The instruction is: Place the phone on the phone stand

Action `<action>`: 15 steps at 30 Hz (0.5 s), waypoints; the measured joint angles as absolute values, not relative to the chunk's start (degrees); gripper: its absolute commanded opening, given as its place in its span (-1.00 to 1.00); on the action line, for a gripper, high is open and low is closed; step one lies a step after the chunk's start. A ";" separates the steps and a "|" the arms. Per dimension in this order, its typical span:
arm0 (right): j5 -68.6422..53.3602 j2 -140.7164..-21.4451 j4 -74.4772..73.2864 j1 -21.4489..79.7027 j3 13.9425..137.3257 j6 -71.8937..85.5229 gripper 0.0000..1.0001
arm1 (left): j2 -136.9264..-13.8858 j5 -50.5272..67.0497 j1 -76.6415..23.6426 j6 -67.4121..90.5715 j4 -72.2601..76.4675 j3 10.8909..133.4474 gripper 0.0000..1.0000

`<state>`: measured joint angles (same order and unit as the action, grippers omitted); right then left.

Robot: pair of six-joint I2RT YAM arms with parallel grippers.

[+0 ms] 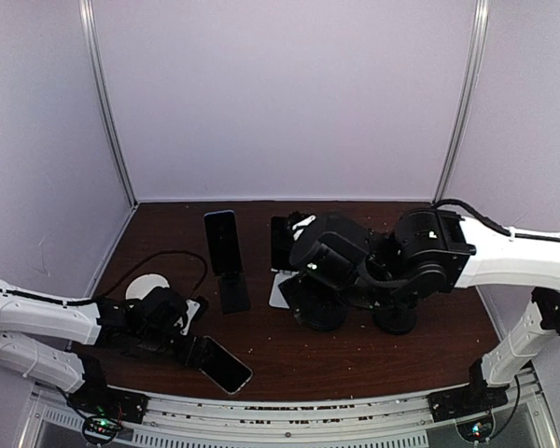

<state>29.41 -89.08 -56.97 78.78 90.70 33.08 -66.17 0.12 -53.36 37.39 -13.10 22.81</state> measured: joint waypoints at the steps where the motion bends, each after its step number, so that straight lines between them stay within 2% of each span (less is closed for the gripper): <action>1: 28.53 -89.65 -56.05 79.50 91.07 32.67 1.00 | -66.24 -0.43 -54.50 38.19 -13.13 22.81 0.43; 4: 21.02 -94.11 -51.62 81.23 93.14 28.80 1.00 | -67.88 -1.30 -57.17 40.12 -12.84 23.88 0.44; 8: 12.53 -103.94 -47.55 82.28 97.51 24.47 1.00 | -70.15 -2.15 -59.16 40.69 -13.85 27.31 0.61; 12: 8.40 -111.37 -46.52 82.39 99.72 20.86 1.00 | -62.28 -8.38 -59.00 41.30 -19.03 29.08 0.69; 15: 6.04 -118.67 -48.21 82.37 106.72 19.88 1.00 | -52.90 -14.48 -56.86 41.21 -25.65 30.57 0.72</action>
<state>6.04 -118.67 -48.21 82.37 106.72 19.88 -52.90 -14.48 -56.86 41.21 -25.65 30.57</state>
